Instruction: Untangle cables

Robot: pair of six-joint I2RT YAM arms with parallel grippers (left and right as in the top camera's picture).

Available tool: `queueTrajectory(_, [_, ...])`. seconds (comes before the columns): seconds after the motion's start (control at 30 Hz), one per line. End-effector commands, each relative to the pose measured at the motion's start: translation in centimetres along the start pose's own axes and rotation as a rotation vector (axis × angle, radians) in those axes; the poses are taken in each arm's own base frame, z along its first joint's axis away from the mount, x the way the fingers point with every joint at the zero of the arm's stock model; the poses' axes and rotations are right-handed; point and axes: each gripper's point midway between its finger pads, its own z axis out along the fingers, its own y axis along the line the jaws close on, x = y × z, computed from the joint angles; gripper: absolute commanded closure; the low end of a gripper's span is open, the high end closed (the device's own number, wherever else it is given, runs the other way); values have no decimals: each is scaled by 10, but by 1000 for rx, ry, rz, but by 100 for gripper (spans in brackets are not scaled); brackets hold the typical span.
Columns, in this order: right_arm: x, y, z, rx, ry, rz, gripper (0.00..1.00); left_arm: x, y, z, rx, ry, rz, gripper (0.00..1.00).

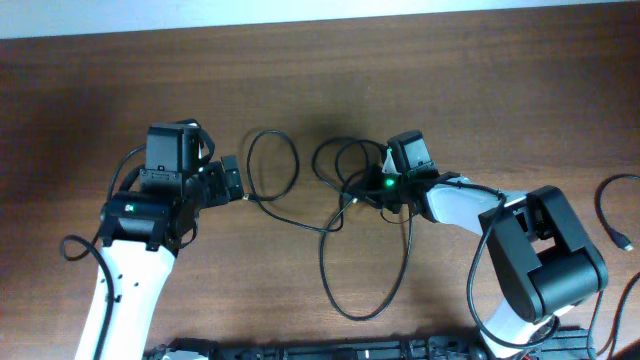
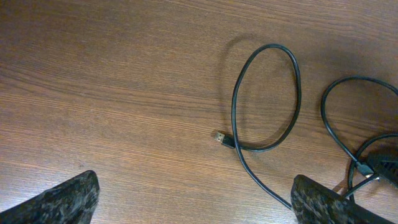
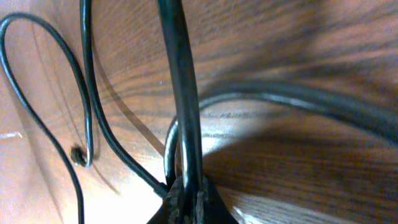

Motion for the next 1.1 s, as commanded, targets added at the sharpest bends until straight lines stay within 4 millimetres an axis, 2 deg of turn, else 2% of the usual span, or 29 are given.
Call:
queueTrajectory(0.0, [28,-46,6,135,68,4,96,-6,-1,-4,10,-18,9,1])
queueTrajectory(0.13, [22,-16,-20,82,22,-94,96,-6,-1,-4,10,-18,9,1])
queueTrajectory(0.23, [15,19,-54,11,-49,-203,96,-6,-1,-4,10,-18,9,1])
queueTrajectory(0.43, [13,92,-137,-180,-247,-373,96,-5,-1,-4,10,-18,9,1])
queueTrajectory(0.53, [12,124,-183,-274,-382,-447,96,-6,-1,-4,10,-18,9,1])
queueTrajectory(0.8, [-16,195,-328,-465,-965,-534,96,-6,-1,-4,10,-18,9,1])
queueTrajectory(0.93, [-27,212,-411,-573,-1311,-474,96,-6,-1,-4,10,-18,9,1])
queueTrajectory(1.07, [-25,217,-464,-674,-1523,-408,96,-6,-1,-4,10,-18,9,1])
